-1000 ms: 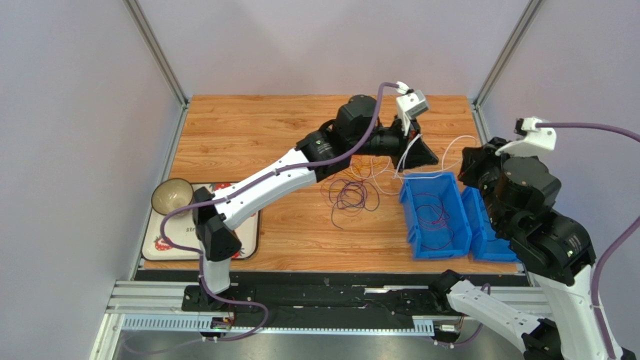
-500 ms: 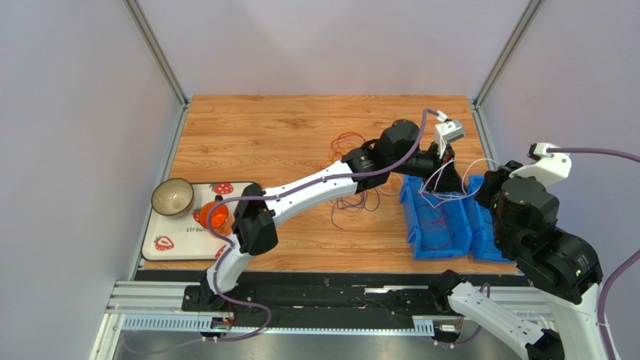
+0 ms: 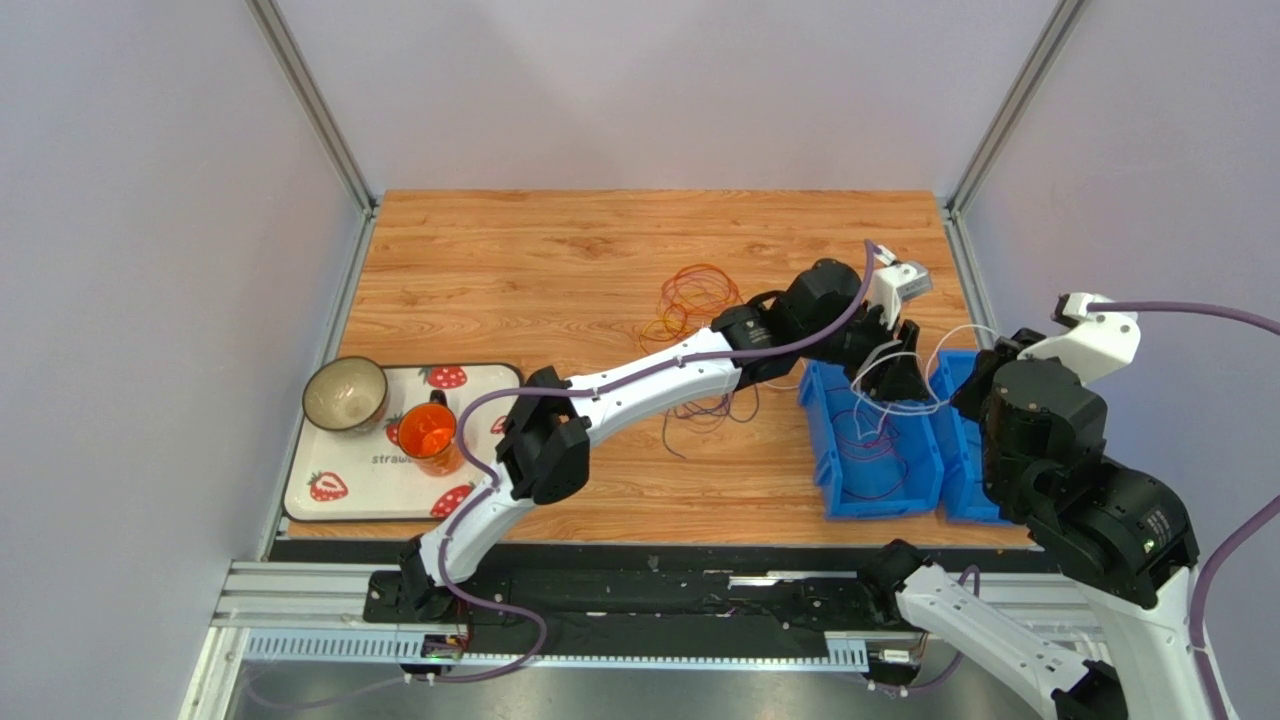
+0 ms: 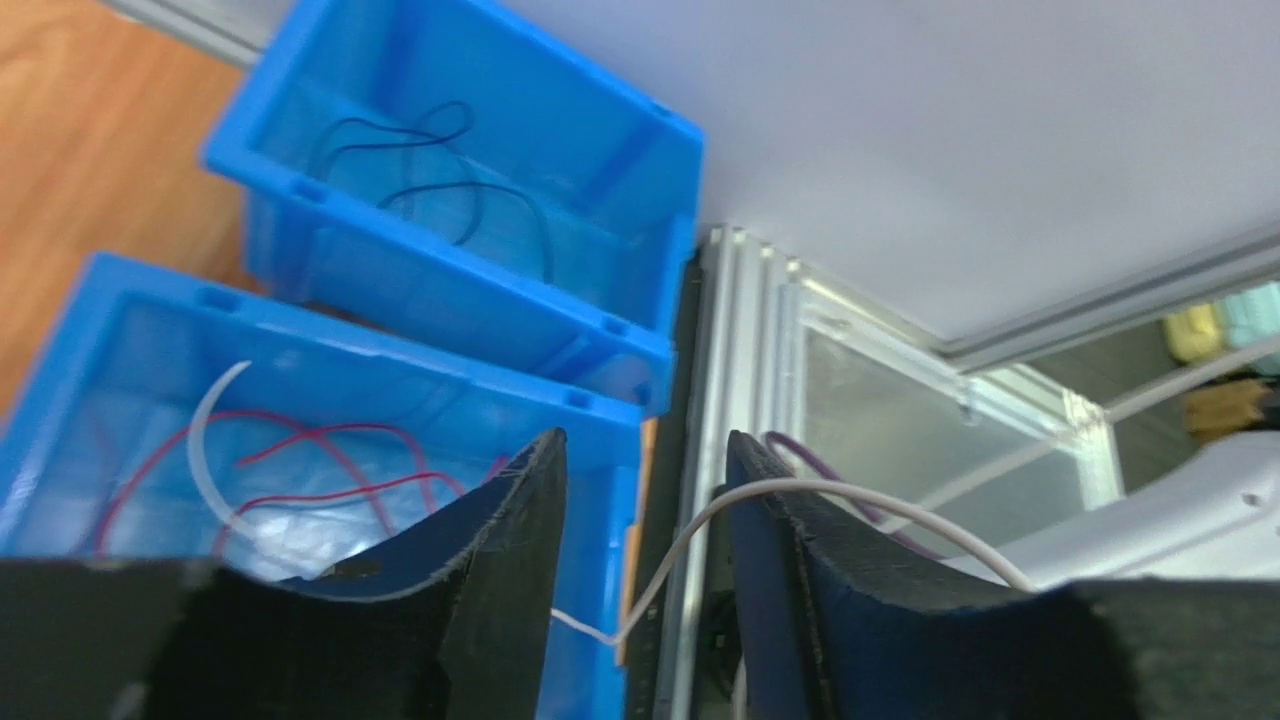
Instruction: Untangle the cables
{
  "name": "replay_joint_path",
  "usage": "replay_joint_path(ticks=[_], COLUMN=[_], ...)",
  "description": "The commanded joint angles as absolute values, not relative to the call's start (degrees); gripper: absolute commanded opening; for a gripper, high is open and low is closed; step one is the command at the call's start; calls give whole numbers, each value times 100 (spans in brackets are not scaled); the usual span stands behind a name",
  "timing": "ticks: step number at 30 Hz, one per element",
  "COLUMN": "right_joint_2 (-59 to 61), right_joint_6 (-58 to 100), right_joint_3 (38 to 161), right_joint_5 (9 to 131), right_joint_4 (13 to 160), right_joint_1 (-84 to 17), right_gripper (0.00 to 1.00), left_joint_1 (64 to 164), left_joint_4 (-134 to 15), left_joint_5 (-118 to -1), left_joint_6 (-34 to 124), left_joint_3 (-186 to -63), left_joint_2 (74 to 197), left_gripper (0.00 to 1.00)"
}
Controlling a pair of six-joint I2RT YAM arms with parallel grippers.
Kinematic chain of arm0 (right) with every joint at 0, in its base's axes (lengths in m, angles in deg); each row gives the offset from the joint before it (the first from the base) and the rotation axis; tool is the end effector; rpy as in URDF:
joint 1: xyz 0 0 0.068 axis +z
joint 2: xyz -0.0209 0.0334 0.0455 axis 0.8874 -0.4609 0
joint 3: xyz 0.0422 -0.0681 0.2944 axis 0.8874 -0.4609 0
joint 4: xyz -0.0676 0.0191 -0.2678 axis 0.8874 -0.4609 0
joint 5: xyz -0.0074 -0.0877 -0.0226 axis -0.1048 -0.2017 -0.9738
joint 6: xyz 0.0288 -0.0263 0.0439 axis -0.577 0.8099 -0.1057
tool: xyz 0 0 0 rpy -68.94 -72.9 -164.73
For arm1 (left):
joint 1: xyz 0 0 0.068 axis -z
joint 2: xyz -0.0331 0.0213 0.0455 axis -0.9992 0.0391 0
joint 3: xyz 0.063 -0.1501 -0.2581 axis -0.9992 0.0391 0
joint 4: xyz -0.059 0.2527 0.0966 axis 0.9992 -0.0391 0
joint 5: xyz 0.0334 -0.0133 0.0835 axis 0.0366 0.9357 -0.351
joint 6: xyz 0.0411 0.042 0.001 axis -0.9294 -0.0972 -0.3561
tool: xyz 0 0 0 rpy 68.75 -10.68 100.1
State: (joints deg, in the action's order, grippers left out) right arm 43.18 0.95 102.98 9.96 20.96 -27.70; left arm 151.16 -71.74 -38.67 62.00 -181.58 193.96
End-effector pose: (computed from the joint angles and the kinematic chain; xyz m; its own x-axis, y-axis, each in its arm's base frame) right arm 0.0516 -0.0051 0.4708 -0.2159 0.1847 -0.9588 0.3716 0.9236 0.0943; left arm 0.2494 -0.5441 0.3410 -0.5729 0.2122 -0.7917 0.8178 0.0840 -0.5694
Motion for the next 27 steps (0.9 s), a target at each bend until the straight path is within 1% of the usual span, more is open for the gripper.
replay_joint_path(ticks=[1, 2, 4, 7, 14, 18, 23, 27], right_joint_2=[4244, 4217, 4182, 4147, 3962, 3857, 3953, 4050], right_joint_6=[89, 89, 141, 150, 571, 1045, 1188, 889], right_joint_3=[10685, 10720, 10860, 11089, 12082, 12452, 12260, 11715], right_joint_5=[623, 596, 447, 166, -221, -756, -732, -380], right_joint_4=[2187, 2179, 2179, 2187, 2486, 2732, 2908, 2786], right_joint_1=[-2748, -2748, -2740, -2740, -2740, -2740, -2740, -2740], right_gripper=[0, 0, 0, 0, 0, 0, 0, 0], left_joint_1=[15139, 15139, 15139, 15139, 15122, 15130, 15130, 15104], left_joint_4=[-8093, -8199, -8585, -9025, -9308, -9361, -9291, -9062], left_joint_5=[-4707, -4812, -5189, -5638, -5956, -6009, -5939, -5921], left_joint_6=[5707, 5558, 5399, 5171, 4942, 4810, 4705, 4704], left_joint_3=[-18583, -18574, -18574, -18592, -18574, -18566, -18400, -18144], left_joint_2=[19332, 19314, 19279, 19288, 19332, 19306, 19156, 18876], left_gripper=[58, 61, 63, 63, 63, 63, 63, 64])
